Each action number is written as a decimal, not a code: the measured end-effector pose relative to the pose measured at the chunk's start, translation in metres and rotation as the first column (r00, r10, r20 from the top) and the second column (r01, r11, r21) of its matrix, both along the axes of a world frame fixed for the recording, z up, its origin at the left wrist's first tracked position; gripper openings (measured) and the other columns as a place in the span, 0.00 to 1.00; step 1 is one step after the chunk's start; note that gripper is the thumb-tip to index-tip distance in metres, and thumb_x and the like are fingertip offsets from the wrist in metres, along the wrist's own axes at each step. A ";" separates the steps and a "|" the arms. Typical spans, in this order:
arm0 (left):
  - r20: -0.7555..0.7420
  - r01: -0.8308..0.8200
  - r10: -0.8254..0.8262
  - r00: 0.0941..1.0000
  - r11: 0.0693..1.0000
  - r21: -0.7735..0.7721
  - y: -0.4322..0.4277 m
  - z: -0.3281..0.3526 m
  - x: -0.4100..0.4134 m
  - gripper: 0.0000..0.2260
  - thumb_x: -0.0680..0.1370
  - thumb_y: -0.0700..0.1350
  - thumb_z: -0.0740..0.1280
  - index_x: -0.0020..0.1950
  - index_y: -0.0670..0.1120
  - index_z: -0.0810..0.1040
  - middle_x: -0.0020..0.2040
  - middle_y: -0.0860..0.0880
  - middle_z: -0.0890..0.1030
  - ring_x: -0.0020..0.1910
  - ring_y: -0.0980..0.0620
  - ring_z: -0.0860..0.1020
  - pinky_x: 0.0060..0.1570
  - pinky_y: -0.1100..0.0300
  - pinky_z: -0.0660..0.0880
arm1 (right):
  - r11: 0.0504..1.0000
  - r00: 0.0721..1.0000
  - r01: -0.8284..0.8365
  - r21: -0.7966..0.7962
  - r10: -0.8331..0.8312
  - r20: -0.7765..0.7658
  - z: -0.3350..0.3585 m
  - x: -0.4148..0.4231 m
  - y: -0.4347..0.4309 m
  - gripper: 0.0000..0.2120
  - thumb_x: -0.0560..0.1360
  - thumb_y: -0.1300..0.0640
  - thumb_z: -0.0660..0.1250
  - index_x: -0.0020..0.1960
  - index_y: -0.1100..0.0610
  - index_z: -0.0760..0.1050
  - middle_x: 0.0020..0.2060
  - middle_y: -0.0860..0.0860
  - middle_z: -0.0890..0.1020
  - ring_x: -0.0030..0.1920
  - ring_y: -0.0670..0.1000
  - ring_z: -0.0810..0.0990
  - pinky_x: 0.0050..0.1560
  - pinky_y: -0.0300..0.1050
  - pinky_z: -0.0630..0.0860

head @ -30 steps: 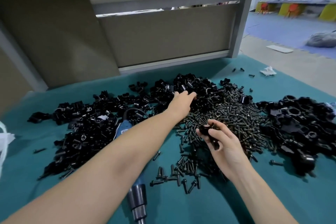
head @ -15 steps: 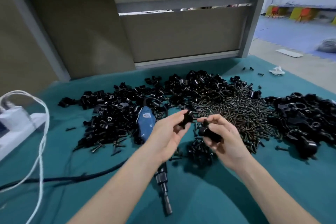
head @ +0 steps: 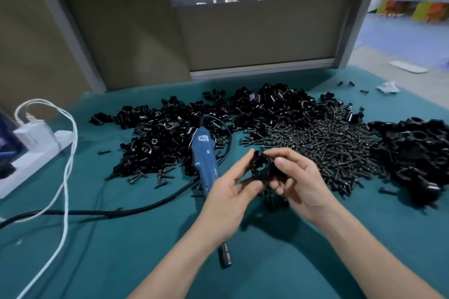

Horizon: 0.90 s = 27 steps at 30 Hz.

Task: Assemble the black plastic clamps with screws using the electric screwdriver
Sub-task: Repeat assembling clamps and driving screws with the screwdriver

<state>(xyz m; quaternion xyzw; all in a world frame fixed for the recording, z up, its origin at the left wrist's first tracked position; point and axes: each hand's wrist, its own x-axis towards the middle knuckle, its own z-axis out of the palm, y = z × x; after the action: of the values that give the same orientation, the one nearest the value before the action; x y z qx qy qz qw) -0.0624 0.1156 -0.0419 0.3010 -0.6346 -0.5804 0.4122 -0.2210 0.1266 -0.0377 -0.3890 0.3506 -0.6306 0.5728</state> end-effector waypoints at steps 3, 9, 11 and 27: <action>0.058 -0.105 0.112 0.992 0.988 -0.116 -0.002 -0.003 0.003 0.26 0.78 0.33 0.66 0.65 0.62 0.70 0.57 0.71 0.78 0.56 0.61 0.80 0.57 0.67 0.74 | 0.999 0.999 -0.033 0.012 0.033 0.025 -0.002 0.001 0.000 0.08 0.69 0.61 0.67 0.43 0.56 0.84 0.32 0.54 0.81 0.23 0.48 0.75 0.23 0.36 0.71; 0.075 -0.142 0.156 0.985 0.975 -0.170 -0.004 -0.009 0.008 0.26 0.71 0.46 0.75 0.66 0.60 0.72 0.55 0.68 0.81 0.55 0.66 0.80 0.53 0.73 0.73 | 0.997 0.997 -0.070 0.012 0.070 0.031 -0.001 0.002 0.001 0.06 0.71 0.60 0.69 0.43 0.54 0.84 0.34 0.54 0.82 0.25 0.48 0.76 0.25 0.36 0.74; 0.025 -0.125 0.128 0.991 0.988 -0.093 -0.005 -0.012 0.007 0.24 0.69 0.48 0.75 0.63 0.60 0.74 0.55 0.68 0.80 0.58 0.66 0.78 0.56 0.72 0.73 | 0.997 0.996 -0.072 0.006 0.071 0.050 -0.001 0.003 0.001 0.05 0.71 0.61 0.70 0.44 0.55 0.84 0.35 0.54 0.82 0.26 0.49 0.77 0.26 0.37 0.75; -0.105 -0.199 0.201 0.974 0.980 0.028 0.001 -0.012 0.009 0.30 0.60 0.62 0.79 0.59 0.57 0.80 0.56 0.55 0.83 0.58 0.56 0.80 0.55 0.60 0.77 | 0.987 0.987 -0.148 0.059 0.144 0.071 -0.005 0.013 0.004 0.08 0.69 0.62 0.66 0.41 0.53 0.82 0.33 0.54 0.79 0.23 0.49 0.75 0.23 0.38 0.73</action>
<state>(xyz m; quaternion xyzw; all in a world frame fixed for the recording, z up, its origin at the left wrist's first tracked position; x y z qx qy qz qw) -0.0534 0.1166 -0.0536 0.3352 -0.5729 -0.5569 0.4994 -0.2085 0.1302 -0.0427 -0.3741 0.3220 -0.5879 0.6409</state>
